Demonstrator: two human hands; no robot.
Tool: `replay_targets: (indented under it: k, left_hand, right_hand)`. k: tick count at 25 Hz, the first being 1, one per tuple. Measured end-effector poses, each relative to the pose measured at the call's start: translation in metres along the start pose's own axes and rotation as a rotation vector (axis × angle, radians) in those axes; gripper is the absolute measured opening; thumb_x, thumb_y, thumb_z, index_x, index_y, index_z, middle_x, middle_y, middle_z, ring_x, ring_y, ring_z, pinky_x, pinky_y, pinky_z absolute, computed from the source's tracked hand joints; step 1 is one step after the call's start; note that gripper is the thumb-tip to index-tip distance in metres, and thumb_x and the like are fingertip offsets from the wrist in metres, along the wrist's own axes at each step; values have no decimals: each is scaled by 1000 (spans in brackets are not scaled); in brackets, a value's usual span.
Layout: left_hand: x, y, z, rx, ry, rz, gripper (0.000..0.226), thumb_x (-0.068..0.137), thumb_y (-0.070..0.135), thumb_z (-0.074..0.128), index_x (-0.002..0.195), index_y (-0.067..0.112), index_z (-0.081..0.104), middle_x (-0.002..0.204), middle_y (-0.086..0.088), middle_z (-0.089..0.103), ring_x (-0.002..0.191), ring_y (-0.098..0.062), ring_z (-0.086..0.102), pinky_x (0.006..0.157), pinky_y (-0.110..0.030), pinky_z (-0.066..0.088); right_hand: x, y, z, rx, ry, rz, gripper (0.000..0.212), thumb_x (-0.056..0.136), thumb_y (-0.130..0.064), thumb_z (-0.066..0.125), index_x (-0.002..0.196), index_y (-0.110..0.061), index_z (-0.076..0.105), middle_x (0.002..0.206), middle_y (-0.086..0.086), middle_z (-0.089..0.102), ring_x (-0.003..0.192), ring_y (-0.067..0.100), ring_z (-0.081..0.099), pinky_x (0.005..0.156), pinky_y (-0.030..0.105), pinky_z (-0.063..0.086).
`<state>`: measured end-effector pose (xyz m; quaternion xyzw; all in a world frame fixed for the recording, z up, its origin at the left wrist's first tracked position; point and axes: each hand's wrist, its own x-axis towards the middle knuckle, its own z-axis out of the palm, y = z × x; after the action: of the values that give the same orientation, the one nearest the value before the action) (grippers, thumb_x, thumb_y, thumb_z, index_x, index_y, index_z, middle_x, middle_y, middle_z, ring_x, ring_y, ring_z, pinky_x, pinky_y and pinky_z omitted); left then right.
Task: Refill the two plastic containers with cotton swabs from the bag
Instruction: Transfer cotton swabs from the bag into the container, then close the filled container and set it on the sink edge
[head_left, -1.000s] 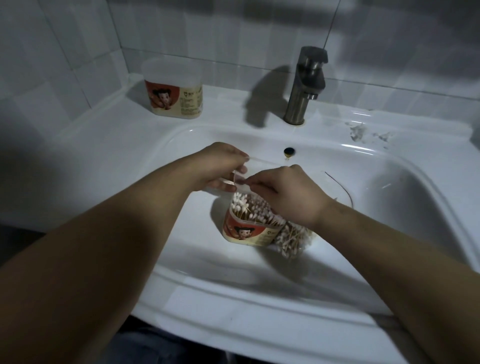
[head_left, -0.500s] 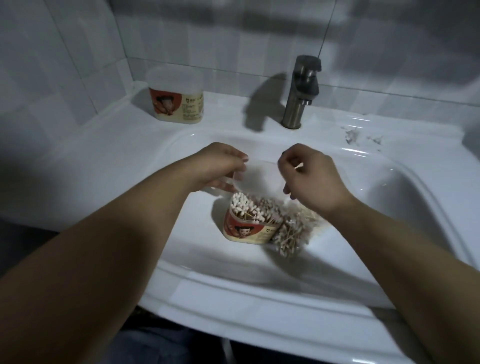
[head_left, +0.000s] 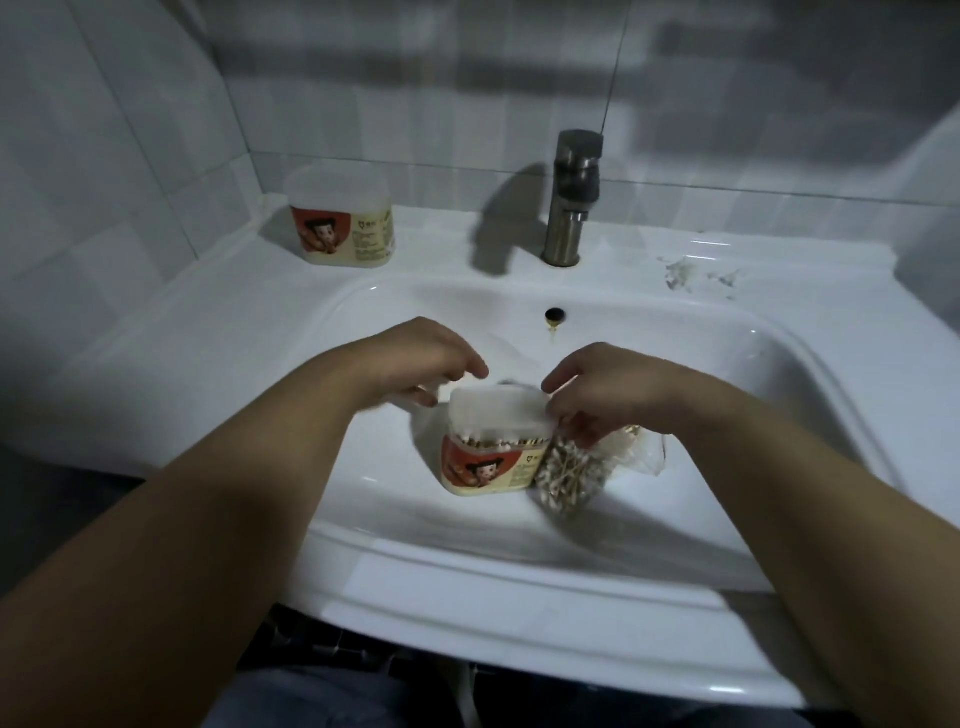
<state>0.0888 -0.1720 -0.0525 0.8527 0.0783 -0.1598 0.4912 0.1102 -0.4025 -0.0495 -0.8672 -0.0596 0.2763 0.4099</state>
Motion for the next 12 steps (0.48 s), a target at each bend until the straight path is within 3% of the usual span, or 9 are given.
replay_targets:
  k: [3,8,12]
  left_hand:
    - [-2,-8,1,63,-114,-39,28,87,21,75,112,33,69,123,5,64,118,-16,59,93,-44,60]
    - [-2,-12,1,25,-228,-91,39,84,18,81,119,27,68,119,1,72,110,-20,70,95,-44,59]
    - [1,-15,2,-49,-276,-76,39,87,11,78,123,21,66,117,-5,75,108,-22,73,98,-42,58]
  right_hand:
    - [1,4,3,-139,-16,-16,19,82,-2,77,101,-1,74,78,15,70,60,18,66,61,29,61]
    - [6,6,4,-218,-3,-35,16,83,-9,79,98,-6,77,94,23,75,60,18,63,55,25,57]
    - [10,9,4,-237,1,-34,17,83,-13,80,99,-9,76,92,22,75,60,18,64,56,27,58]
